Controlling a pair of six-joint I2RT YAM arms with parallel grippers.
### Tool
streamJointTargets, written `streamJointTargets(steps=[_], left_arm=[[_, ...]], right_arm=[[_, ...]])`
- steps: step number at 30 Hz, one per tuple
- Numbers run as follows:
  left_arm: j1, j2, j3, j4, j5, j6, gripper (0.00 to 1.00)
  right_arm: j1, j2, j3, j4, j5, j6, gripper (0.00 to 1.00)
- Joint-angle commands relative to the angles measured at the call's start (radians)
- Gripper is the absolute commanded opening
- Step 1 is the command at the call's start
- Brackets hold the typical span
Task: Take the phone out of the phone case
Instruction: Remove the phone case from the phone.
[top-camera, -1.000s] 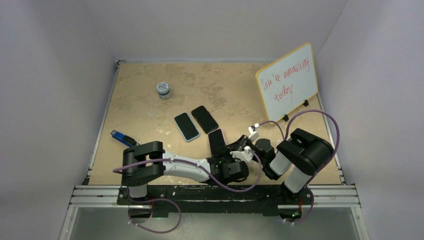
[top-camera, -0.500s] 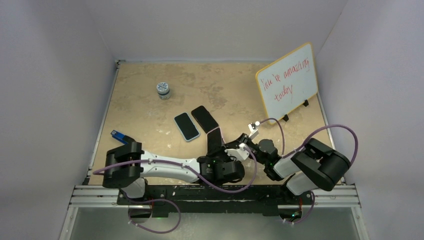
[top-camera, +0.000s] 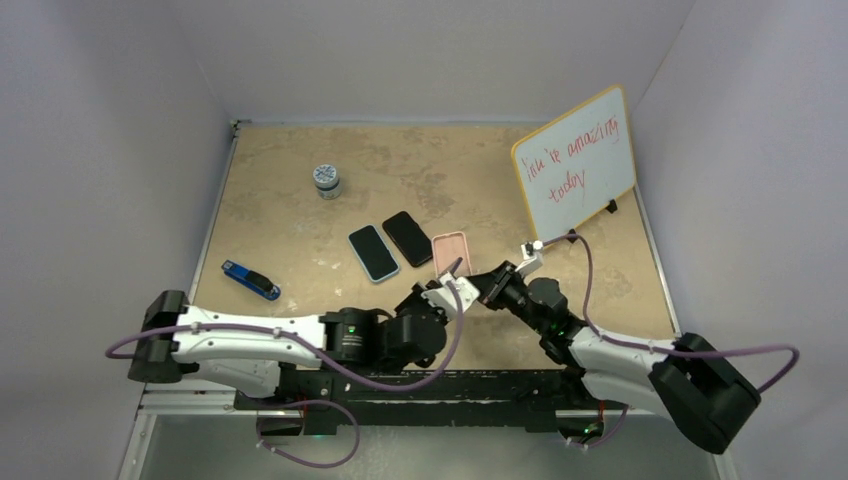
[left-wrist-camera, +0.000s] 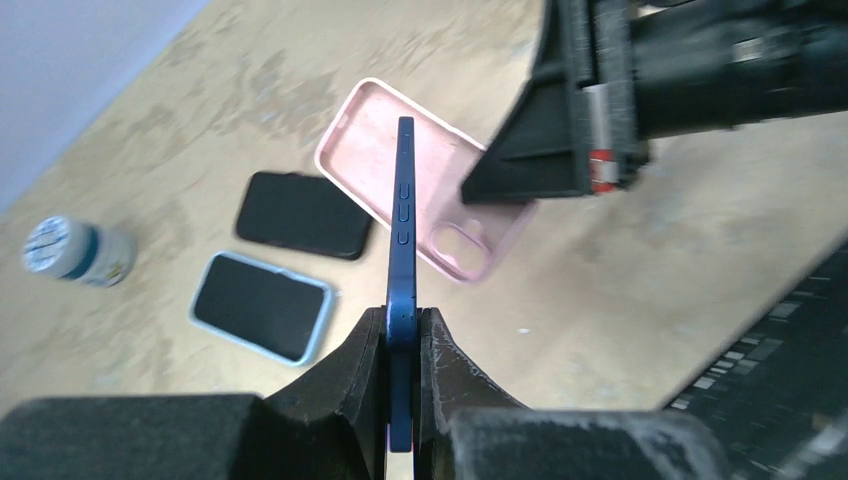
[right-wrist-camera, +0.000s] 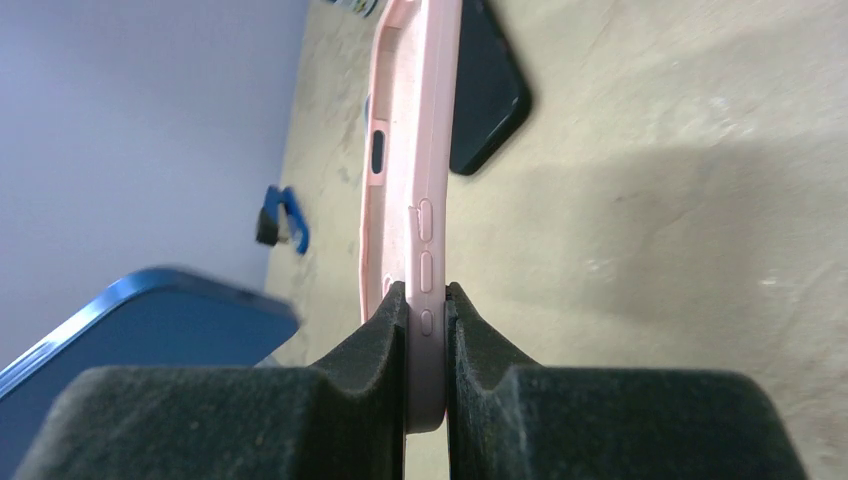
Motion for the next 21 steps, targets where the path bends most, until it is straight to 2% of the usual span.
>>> streamJointTargets(steps=[1, 4, 8, 14, 21], left_arm=[[0.001, -0.114, -0.052, 0.137, 0.125, 0.002, 0.0], [0.001, -0.169, -0.081, 0.17, 0.154, 0.014, 0.0], [0.001, -0.217, -0.112, 0.167, 0.118, 0.007, 0.0], [0.001, -0.238, -0.177, 0.171, 0.033, -0.001, 0.0], [0.004, -0.215, -0.222, 0.219, -0.008, 0.015, 0.0]], right_arm=[[-0.009, -0.076, 0.057, -0.161, 0.182, -0.076, 0.0], [-0.031, -0.074, 0.082, -0.165, 0.198, -0.097, 0.0], [-0.09, 0.008, 0.135, -0.129, 0.174, -0.141, 0.0], [-0.185, 0.205, 0.262, -0.066, 0.076, -0.219, 0.0], [-0.215, 0.465, 0.425, -0.043, 0.007, -0.285, 0.0]])
